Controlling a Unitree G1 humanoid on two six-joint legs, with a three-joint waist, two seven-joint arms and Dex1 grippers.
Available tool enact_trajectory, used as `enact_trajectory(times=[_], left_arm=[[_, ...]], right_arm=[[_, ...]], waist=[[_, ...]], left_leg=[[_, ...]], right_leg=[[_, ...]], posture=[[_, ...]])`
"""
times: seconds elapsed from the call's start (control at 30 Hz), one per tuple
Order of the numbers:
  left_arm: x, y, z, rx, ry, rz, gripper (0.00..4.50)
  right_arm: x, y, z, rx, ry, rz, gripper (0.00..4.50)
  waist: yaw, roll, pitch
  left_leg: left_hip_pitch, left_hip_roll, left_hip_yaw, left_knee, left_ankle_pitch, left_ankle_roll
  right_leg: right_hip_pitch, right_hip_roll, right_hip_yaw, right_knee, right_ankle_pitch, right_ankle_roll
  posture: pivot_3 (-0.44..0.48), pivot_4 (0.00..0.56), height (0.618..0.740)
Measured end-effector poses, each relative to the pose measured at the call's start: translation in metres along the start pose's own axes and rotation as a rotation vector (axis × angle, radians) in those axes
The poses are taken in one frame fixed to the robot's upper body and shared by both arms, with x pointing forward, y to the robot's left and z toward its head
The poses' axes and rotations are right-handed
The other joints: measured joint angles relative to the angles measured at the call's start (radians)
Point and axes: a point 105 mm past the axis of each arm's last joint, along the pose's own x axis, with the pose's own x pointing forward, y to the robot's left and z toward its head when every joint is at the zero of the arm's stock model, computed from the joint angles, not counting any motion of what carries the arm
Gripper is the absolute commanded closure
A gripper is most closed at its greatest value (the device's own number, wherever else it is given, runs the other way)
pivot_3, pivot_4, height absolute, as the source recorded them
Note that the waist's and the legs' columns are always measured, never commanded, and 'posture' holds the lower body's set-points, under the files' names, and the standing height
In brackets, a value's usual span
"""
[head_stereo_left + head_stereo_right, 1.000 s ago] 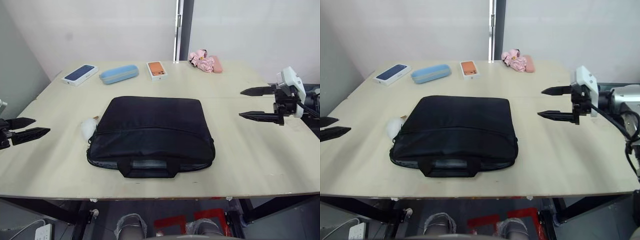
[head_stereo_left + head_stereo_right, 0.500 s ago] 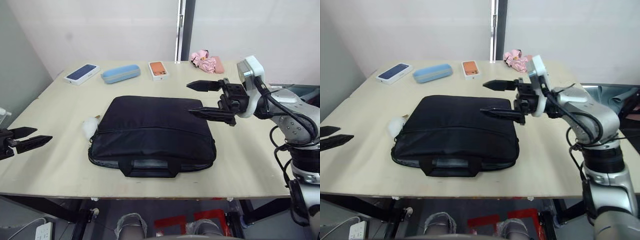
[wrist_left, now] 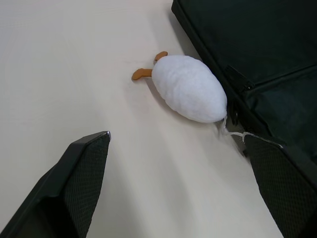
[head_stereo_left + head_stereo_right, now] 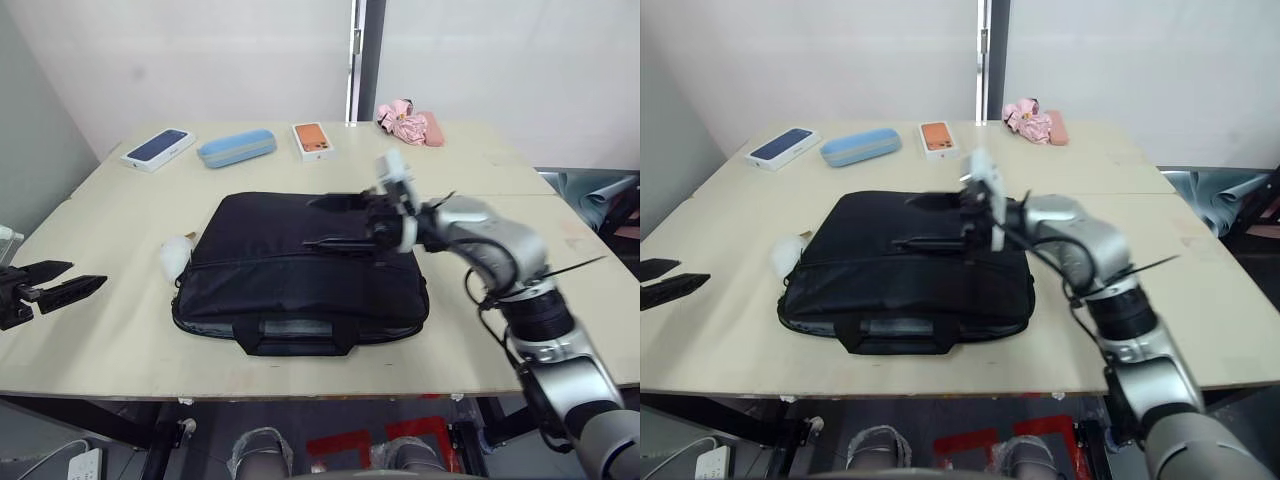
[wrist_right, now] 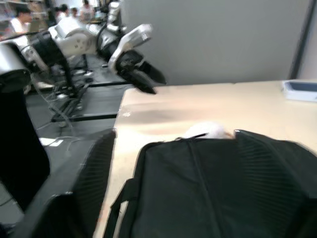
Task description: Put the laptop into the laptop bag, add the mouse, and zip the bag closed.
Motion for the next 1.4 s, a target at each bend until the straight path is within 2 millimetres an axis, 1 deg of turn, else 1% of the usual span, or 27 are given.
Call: enact_trajectory(times=[0.13,0.23,0.3,0.4,0.43,0.5,0.57,0.63,0.77,0.93,1.13,1.23,1.3,1.37,1.4], left_arm=[[0.006,-0.002,0.006,0.012,-0.023,0.0,0.0],[0.012,-0.004,0.002,0.002,-0.019,-0.01,0.0],[0.015,-0.005,0.001,0.0,-0.016,-0.011,0.0],[0.017,-0.005,0.006,0.007,-0.03,-0.016,0.0],[0.017,-0.006,0.007,0.008,-0.033,-0.016,0.0],[0.017,-0.006,0.007,0.009,-0.035,-0.016,0.0],[0.019,-0.005,0.007,0.01,-0.033,-0.012,0.0],[0.021,-0.005,0.005,0.003,-0.033,-0.007,0.0],[0.035,-0.009,0.008,-0.053,-0.086,-0.013,0.0],[0.056,-0.013,0.014,-0.11,-0.131,-0.013,0.0],[0.08,-0.013,0.006,-0.176,-0.121,-0.007,0.0],[0.1,-0.012,-0.002,-0.198,-0.104,0.005,0.0],[0.108,-0.012,-0.005,-0.211,-0.103,0.003,0.0],[0.122,-0.012,-0.005,-0.217,-0.088,0.0,0.0],[0.125,-0.012,-0.005,-0.213,-0.085,0.001,0.0]], right_arm=[[0.02,-0.003,-0.026,-0.043,0.034,0.025,2.91],[0.036,-0.006,-0.042,-0.038,0.029,0.03,3.97],[0.047,-0.008,-0.059,-0.024,0.043,0.032,4.48],[0.061,-0.005,-0.079,-0.011,0.074,0.061,4.48],[0.063,-0.004,-0.083,-0.01,0.083,0.065,4.48],[0.065,-0.004,-0.095,-0.033,0.124,0.073,4.48],[0.063,-0.007,-0.115,-0.041,0.195,0.068,4.48],[0.061,-0.009,-0.122,-0.075,0.228,0.065,4.48],[0.058,-0.011,-0.129,-0.101,0.27,0.064,4.48],[0.056,-0.013,-0.133,-0.109,0.291,0.057,4.48],[0.055,-0.016,-0.134,-0.104,0.291,0.043,4.48],[0.054,-0.017,-0.134,-0.098,0.292,0.037,4.48],[0.053,-0.017,-0.134,-0.097,0.291,0.035,4.48],[0.053,-0.018,-0.134,-0.095,0.291,0.033,4.48],[0.053,-0.018,-0.134,-0.095,0.291,0.033,4.48]], waist=[[0.004,0.0,0.0],[-0.001,-0.001,0.0],[-0.007,-0.001,-0.001],[-0.011,-0.001,-0.001],[-0.012,-0.001,-0.001],[-0.012,-0.002,-0.001],[-0.011,-0.002,-0.001],[-0.012,-0.003,-0.002],[-0.005,-0.004,-0.004],[-0.002,-0.007,-0.007],[0.003,-0.01,-0.009],[0.006,-0.01,-0.009],[0.005,-0.011,-0.01],[0.006,-0.012,-0.01],[0.006,-0.012,-0.011]], left_leg=[[-0.001,0.0,-0.001,0.0,0.0,0.0],[-0.001,0.0,-0.002,0.0,0.0,0.0],[-0.001,0.0,-0.002,0.0,0.0,0.0],[-0.002,0.0,-0.003,0.0,0.0,0.0],[-0.002,0.0,-0.003,0.0,0.0,0.0],[-0.002,0.0,-0.004,0.0,0.0,0.0],[-0.002,0.0,-0.004,0.0,0.0,0.0],[-0.001,0.0,-0.004,0.001,0.0,0.0],[0.004,0.0,-0.005,0.001,0.0,0.0],[0.006,-0.001,-0.008,0.003,0.0,0.0],[0.006,-0.001,-0.011,0.004,0.0,0.0],[0.006,-0.001,-0.013,0.004,0.0,0.0],[0.006,-0.001,-0.014,0.004,0.0,0.0],[0.005,-0.001,-0.015,0.004,0.0,-0.001],[0.005,-0.001,-0.015,0.004,0.0,-0.001]], right_leg=[[0.0,0.0,-0.001,0.0,0.0,0.0],[0.0,0.0,-0.001,0.0,0.0,0.0],[0.0,0.0,-0.002,0.0,0.0,0.0],[0.0,0.0,-0.003,0.0,0.0,0.0],[0.0,0.0,-0.004,-0.001,0.0,0.0],[0.001,0.0,-0.004,-0.001,0.0,-0.001],[0.001,0.0,-0.005,-0.001,0.0,-0.001],[0.002,-0.001,-0.005,0.0,0.0,-0.001],[0.008,-0.002,-0.006,0.002,0.0,-0.001],[0.01,-0.002,-0.008,0.006,0.0,-0.002],[0.011,-0.002,-0.01,0.008,0.0,-0.002],[0.012,-0.002,-0.011,0.009,0.001,-0.002],[0.012,-0.002,-0.012,0.009,0.001,-0.003],[0.012,-0.002,-0.013,0.009,0.001,-0.003],[0.012,-0.002,-0.013,0.009,0.001,-0.003]], posture=[[0.0,0.15,0.74],[0.0,0.15,0.74],[0.0,0.15,0.74],[0.0,0.15,0.74],[0.0,0.15,0.74],[0.0,0.15,0.74],[0.0,0.15,0.74],[0.0,0.15,0.74],[0.0,0.15,0.74],[0.0,0.15,0.74],[0.0,0.15,0.74],[0.0,0.15,0.74],[0.0,0.15,0.74],[0.0,0.15,0.74],[0.0,0.15,0.74]])
